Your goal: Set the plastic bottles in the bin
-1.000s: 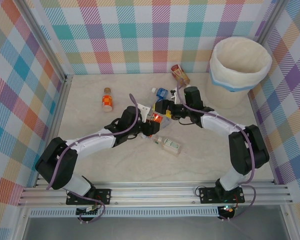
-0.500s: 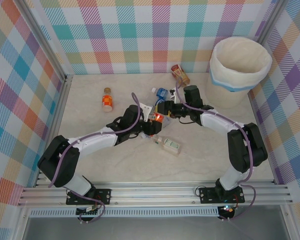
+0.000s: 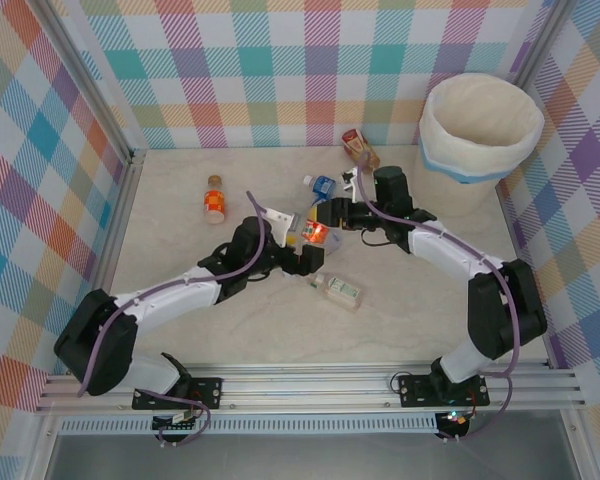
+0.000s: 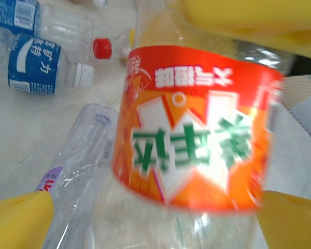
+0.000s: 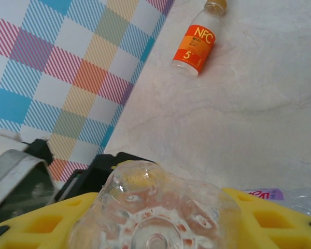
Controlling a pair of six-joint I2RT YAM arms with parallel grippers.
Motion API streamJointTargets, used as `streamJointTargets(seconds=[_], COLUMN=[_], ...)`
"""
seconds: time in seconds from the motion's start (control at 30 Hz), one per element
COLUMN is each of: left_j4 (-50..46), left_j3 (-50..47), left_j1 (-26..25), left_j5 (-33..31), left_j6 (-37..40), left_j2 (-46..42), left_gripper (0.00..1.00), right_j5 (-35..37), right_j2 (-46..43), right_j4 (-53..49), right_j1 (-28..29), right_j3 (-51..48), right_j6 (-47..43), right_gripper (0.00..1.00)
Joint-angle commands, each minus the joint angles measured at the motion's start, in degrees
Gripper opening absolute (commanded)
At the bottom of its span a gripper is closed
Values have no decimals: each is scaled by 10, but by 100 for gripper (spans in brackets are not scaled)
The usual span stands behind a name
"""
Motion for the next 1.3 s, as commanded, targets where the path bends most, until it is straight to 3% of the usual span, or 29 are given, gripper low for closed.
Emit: streamJointTargets(seconds=[0.0, 0.1, 0.3, 0.57, 0.87, 0.97, 1.17, 1.27], left_j4=[51, 43, -5, -27, -44, -47, -58, -61], left_j3=[-36, -68, -95, -112, -114, -121, -138, -148], left_j1=[3, 5, 9, 16, 19, 20, 22, 23], left_j5=[-84, -213, -313, -352, -354, -357, -366, -369], left_j6=[-32, -73, -112, -142, -163, -171, -184, -194], left_j2=[-55, -94, -132, -144, -146, -154, -179, -190], left_gripper=[100, 100, 100, 100, 100, 100, 100, 100], right_j5=[6, 25, 84, 131, 316, 413, 600, 668], right_j2=[-28, -43, -85, -78, -18, 17, 101, 164], right_j4=[-15, -49, -126, -189, -197, -193, -172, -206], right_j1=[-19, -36, -87, -194, -267, -273, -278, -278], right_j3=[1, 9, 31, 146, 365, 423, 530, 610], right_j6=[-25, -45, -78, -104, -190, -226, -324, -353], right_gripper=[43, 42, 40, 38, 39, 39, 46, 64])
